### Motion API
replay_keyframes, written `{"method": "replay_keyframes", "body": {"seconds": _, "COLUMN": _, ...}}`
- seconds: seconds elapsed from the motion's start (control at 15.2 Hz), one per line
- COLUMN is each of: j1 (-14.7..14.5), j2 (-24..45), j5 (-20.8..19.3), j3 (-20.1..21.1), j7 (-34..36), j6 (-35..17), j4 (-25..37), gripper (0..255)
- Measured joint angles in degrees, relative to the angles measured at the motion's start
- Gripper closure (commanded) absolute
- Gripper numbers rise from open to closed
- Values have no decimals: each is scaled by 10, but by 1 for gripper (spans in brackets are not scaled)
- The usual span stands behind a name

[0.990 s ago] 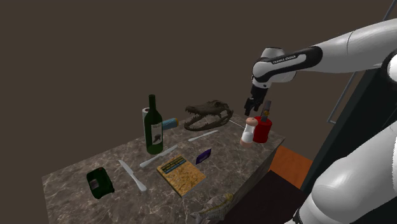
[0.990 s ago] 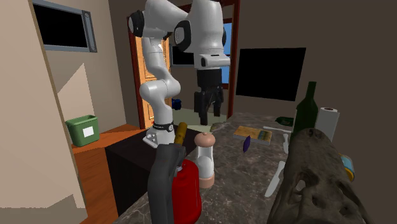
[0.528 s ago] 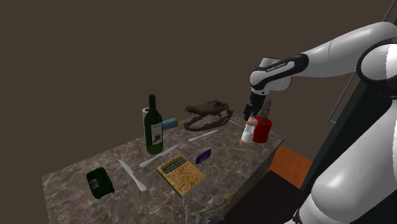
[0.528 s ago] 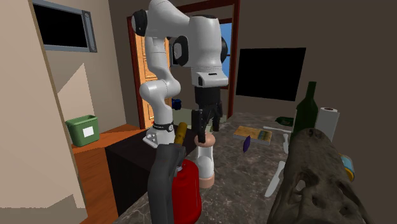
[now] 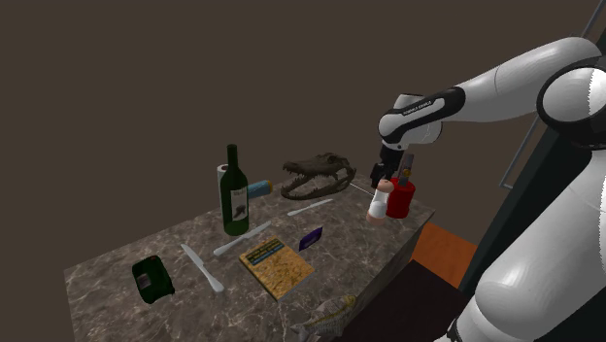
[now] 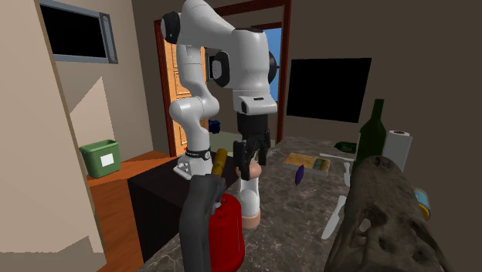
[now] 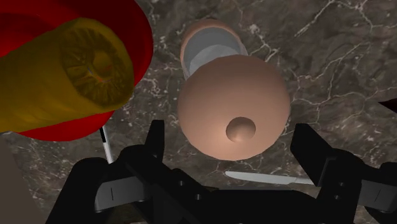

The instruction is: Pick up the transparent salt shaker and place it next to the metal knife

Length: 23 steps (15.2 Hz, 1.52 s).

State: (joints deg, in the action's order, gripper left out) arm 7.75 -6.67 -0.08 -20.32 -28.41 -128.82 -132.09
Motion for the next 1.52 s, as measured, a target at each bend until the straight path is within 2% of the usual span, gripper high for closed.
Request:
{"method": "replay_keyframes", "body": {"seconds": 0.07, "j1": 0, "j2": 0, "j5": 0, "j3": 0, "j7": 0, "j6": 0, "j4": 0, "gripper": 0}}
{"method": "replay_keyframes", "body": {"seconds": 0.13, "j1": 0, "j2": 0, "j5": 0, "j3": 0, "j7": 0, "j6": 0, "j4": 0, "gripper": 255}}
{"method": "replay_keyframes", "body": {"seconds": 0.79, "j1": 0, "j2": 0, "j5": 0, "j3": 0, "j7": 0, "j6": 0, "j4": 0, "gripper": 255}}
{"method": "replay_keyframes", "body": {"seconds": 1.52, "j1": 1, "j2": -32, "j5": -12, "j3": 4, "j7": 10, "j6": 76, "j4": 46, "gripper": 255}}
